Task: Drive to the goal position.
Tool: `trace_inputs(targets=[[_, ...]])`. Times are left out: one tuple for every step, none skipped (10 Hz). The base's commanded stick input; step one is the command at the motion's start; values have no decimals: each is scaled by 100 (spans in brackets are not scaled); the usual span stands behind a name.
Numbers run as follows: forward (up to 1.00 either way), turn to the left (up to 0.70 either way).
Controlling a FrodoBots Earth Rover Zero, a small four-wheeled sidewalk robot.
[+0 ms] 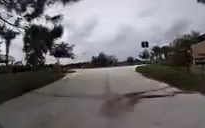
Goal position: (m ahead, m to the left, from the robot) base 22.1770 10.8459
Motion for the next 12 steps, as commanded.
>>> trace_inputs(targets=[[85, 0], [85, 0], [85, 0], [85, 0], [85, 0], [85, 0], [85, 0], [85, 0], [85, 0], [85, 0], [85, 0], [85, 0]])
